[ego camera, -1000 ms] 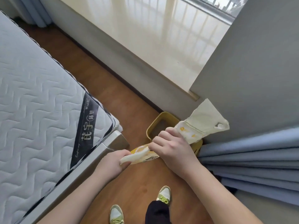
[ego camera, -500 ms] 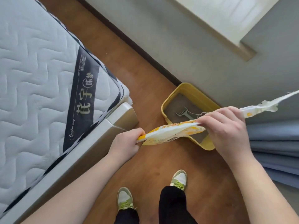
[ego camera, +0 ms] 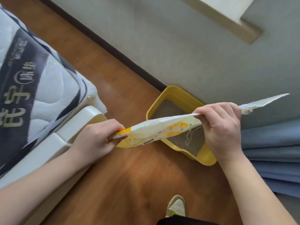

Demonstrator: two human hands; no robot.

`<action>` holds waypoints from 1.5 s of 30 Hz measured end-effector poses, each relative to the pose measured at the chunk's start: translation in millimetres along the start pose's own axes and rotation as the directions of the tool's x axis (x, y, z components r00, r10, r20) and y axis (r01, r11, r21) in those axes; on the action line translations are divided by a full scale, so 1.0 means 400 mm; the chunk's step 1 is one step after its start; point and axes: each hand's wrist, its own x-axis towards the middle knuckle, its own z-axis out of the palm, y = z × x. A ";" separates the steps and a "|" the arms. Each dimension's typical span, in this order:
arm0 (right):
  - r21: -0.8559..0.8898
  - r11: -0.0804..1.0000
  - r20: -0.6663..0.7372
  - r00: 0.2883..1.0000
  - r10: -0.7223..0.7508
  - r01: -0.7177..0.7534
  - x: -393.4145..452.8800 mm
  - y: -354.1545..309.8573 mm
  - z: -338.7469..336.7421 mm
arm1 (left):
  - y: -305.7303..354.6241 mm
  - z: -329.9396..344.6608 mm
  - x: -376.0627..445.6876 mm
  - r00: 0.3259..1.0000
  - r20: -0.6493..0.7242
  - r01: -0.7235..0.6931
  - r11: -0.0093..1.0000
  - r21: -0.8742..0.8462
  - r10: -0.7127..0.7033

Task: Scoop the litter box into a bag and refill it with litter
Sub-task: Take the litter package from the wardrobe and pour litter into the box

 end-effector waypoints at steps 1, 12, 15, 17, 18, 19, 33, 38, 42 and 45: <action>-0.010 1.000 -0.008 1.000 -0.002 0.002 -0.006 0.012 0.018 | -0.005 0.007 0.012 1.000 -0.002 -0.008 1.000 0.014 0.008; 0.005 1.000 0.084 0.996 0.027 -0.028 -0.017 0.094 0.150 | -0.015 0.059 0.068 0.999 0.008 -0.038 0.989 0.141 0.038; 0.041 0.999 0.209 0.977 -0.037 0.029 -0.020 0.097 0.149 | -0.011 0.067 0.056 0.998 0.010 -0.061 0.989 0.131 0.060; 0.088 0.994 0.255 0.963 -0.091 0.071 -0.022 0.083 0.152 | -0.010 0.075 0.054 0.997 -0.013 -0.075 0.989 0.131 0.078; 0.112 0.990 0.269 0.957 -0.110 0.083 -0.023 0.073 0.155 | -0.009 0.075 0.055 0.996 -0.032 -0.080 0.988 0.133 0.085; 0.131 0.988 0.279 0.953 -0.120 0.086 -0.023 0.061 0.156 | -0.005 0.074 0.056 0.995 -0.048 -0.078 0.988 0.135 0.085; 0.102 0.984 0.291 0.950 0.112 -0.147 -0.015 0.042 0.101 | 0.036 0.068 0.189 0.998 -0.054 0.032 0.994 0.108 -0.026; 0.050 0.990 0.324 0.939 0.112 -0.135 -0.013 0.037 0.125 | 0.010 0.090 0.182 0.998 -0.061 -0.002 0.999 0.037 0.004; 0.087 0.975 0.288 0.942 0.170 -0.202 -0.017 0.050 0.133 | 0.018 0.099 0.190 0.989 -0.142 -0.048 0.999 -0.002 0.048; 0.111 0.963 0.203 0.955 0.218 -0.244 -0.012 0.041 0.144 | 0.015 0.100 0.198 0.986 -0.167 0.012 0.997 -0.078 -0.025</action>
